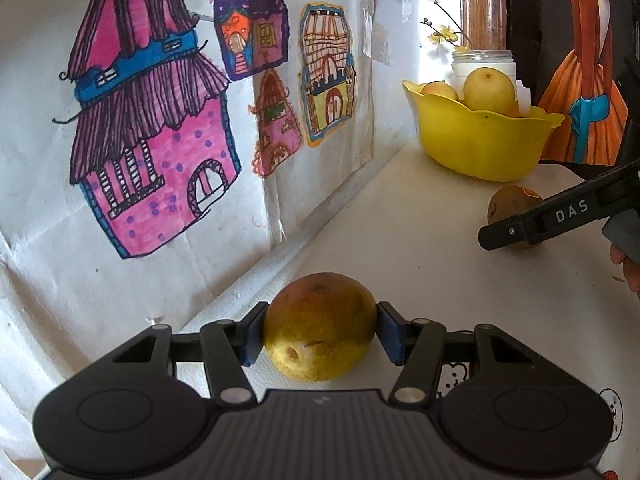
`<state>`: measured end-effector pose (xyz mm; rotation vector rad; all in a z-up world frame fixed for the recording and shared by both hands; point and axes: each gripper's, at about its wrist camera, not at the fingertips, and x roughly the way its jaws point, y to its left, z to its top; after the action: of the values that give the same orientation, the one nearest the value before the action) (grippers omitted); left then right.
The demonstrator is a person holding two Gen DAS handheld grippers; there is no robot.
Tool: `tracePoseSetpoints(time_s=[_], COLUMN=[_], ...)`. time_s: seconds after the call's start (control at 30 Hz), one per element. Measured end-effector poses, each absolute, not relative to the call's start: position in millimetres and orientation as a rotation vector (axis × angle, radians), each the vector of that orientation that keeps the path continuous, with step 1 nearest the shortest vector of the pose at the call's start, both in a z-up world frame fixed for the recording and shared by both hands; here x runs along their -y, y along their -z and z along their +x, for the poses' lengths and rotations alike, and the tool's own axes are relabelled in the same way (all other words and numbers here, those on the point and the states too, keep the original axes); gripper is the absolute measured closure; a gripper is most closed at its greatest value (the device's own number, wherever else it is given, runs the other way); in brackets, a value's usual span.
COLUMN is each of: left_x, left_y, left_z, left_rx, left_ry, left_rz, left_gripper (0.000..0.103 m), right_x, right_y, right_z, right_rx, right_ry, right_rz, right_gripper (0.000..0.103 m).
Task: Organize fruits
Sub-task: 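Grasp the yellow pear with the left tool while the right tool grasps the brown kiwi, then carry the pear with the left tool while the right tool carries the kiwi over the tray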
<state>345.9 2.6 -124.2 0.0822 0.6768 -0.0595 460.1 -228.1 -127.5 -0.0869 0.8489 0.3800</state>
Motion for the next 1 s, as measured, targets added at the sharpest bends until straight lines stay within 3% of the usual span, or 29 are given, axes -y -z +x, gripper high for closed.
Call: tracePoseSetpoints(time_s=[0.13, 0.63, 1.0], left_x=[-3, -4, -7], left_y=[125, 120, 77], left_z=[346, 335, 299], left_rx=[-0.676, -0.667, -0.608], left_ry=[0.053, 0.064, 0.066], left_rz=[0.075, 0.046, 0.023], left_gripper=[0.042, 0.044, 0.044], right_x=[225, 212, 206], right_y=[128, 100, 49], right_z=[459, 420, 368], right_rx=[-0.843, -0.812, -0.745], right_ry=[-0.377, -0.466, -0.504], right_rz=[-0.142, -0.133, -0.143], right_gripper=[0.036, 0.037, 0.037])
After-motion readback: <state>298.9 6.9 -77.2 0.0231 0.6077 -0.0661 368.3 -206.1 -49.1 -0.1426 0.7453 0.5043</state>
